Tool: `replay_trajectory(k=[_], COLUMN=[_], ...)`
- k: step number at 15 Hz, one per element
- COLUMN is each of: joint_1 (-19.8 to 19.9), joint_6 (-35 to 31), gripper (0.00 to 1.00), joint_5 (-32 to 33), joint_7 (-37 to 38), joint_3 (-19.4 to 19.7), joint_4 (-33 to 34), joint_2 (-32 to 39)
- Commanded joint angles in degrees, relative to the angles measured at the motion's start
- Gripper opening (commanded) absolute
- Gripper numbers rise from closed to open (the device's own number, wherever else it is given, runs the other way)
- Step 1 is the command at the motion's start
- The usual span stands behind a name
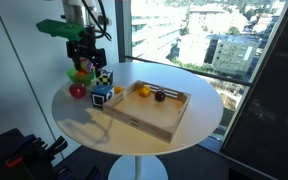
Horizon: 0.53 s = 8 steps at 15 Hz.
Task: Move the crate closer to the edge and then put the number four plushy cube in the crate
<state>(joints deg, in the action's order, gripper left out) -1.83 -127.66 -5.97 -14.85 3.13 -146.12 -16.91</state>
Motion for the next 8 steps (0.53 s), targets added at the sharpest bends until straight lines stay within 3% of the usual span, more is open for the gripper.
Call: replay_trajectory(k=[1,8], joint_1=[0.9,2.0], joint_6=[0.2,-1.7], gripper=[1.00,1.00], joint_5=[3.8,11.1], joint_7=[-4.5,-7.1], joint_3=[0.9,1.9], joint_4=[-0.6,-1.0], joint_2=[-0.8,0.0])
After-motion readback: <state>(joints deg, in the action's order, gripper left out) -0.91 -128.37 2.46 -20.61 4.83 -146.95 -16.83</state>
